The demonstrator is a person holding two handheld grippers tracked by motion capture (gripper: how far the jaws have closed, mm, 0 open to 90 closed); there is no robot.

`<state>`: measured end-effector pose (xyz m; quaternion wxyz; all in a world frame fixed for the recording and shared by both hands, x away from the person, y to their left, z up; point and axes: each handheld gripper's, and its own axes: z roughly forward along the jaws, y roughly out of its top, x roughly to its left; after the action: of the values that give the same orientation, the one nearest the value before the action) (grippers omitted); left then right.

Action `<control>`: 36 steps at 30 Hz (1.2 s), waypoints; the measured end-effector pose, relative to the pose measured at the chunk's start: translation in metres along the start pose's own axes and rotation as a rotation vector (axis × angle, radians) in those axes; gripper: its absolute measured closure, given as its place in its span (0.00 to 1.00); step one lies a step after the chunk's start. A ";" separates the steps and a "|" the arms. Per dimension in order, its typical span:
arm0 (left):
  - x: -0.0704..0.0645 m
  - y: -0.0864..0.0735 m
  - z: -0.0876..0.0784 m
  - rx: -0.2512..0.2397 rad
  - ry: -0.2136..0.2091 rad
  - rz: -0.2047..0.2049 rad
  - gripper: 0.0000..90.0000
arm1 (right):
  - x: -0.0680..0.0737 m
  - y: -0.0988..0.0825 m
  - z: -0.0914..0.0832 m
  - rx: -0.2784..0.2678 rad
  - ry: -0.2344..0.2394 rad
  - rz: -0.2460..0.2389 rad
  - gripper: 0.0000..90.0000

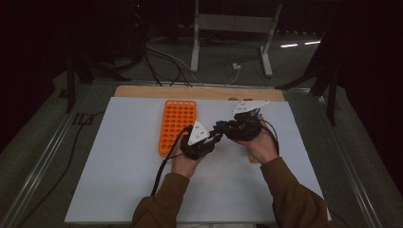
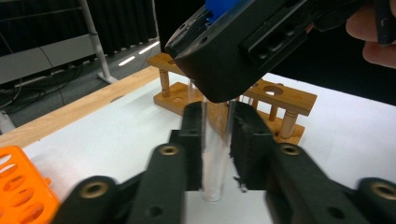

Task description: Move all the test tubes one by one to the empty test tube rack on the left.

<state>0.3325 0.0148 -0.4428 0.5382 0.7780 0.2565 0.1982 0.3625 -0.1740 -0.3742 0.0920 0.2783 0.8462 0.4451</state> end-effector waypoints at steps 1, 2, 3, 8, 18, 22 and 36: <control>0.000 0.000 0.000 0.000 -0.002 0.004 0.87 | 0.000 -0.001 0.000 -0.001 0.002 -0.002 0.85; 0.000 0.000 0.000 0.000 0.001 0.007 0.87 | -0.001 -0.001 0.000 -0.002 0.004 -0.001 0.84; 0.000 0.000 0.000 -0.001 0.005 0.006 0.87 | -0.002 -0.001 0.000 -0.005 0.015 0.004 0.78; 0.006 -0.001 -0.001 0.000 0.021 -0.018 0.87 | -0.001 -0.002 -0.003 -0.003 -0.003 0.010 0.48; 0.019 -0.006 -0.010 -0.013 0.056 -0.065 0.87 | -0.007 -0.011 -0.015 -0.054 -0.088 0.023 0.16; 0.025 -0.011 -0.017 -0.012 0.077 -0.083 0.87 | -0.010 -0.020 -0.024 -0.088 -0.130 0.025 0.03; 0.036 -0.026 -0.028 -0.001 0.117 -0.115 0.87 | -0.016 -0.040 -0.048 -0.137 -0.289 0.016 0.00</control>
<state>0.3393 0.0651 -0.4564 0.5332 0.7488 0.3315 0.2123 0.3410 -0.2345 -0.3797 0.2282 0.3394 0.7893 0.4579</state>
